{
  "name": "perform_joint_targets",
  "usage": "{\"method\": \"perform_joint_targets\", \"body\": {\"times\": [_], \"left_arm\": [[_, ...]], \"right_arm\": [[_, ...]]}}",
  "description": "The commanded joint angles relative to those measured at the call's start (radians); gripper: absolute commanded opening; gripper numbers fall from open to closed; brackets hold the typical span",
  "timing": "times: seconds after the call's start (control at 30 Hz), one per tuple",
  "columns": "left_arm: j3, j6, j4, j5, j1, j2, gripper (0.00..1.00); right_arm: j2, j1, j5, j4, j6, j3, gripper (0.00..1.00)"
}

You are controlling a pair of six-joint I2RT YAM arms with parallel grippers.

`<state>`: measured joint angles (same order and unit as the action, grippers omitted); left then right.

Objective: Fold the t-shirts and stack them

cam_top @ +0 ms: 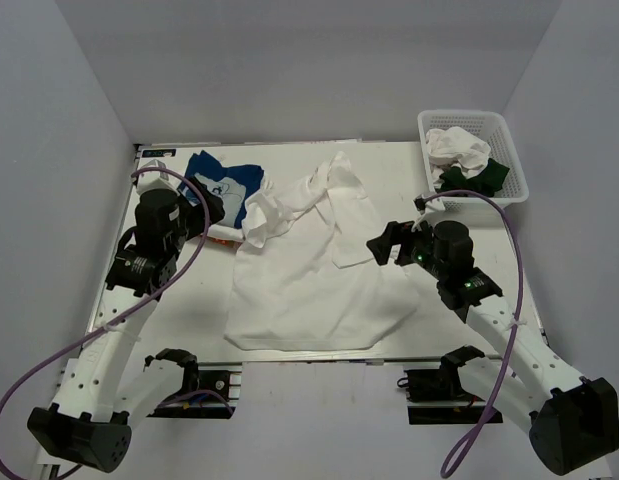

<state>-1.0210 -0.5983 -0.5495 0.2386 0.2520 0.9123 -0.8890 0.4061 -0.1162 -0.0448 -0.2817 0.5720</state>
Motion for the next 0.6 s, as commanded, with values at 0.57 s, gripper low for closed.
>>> {"method": "perform_joint_targets", "body": {"times": [0.57], "left_arm": [[0.024,0.000,0.060,-0.050,-0.007,0.051,1.00]], "right_arm": [[-0.629,0.264,0.192,0.184,0.081,0.435,0.90]]}}
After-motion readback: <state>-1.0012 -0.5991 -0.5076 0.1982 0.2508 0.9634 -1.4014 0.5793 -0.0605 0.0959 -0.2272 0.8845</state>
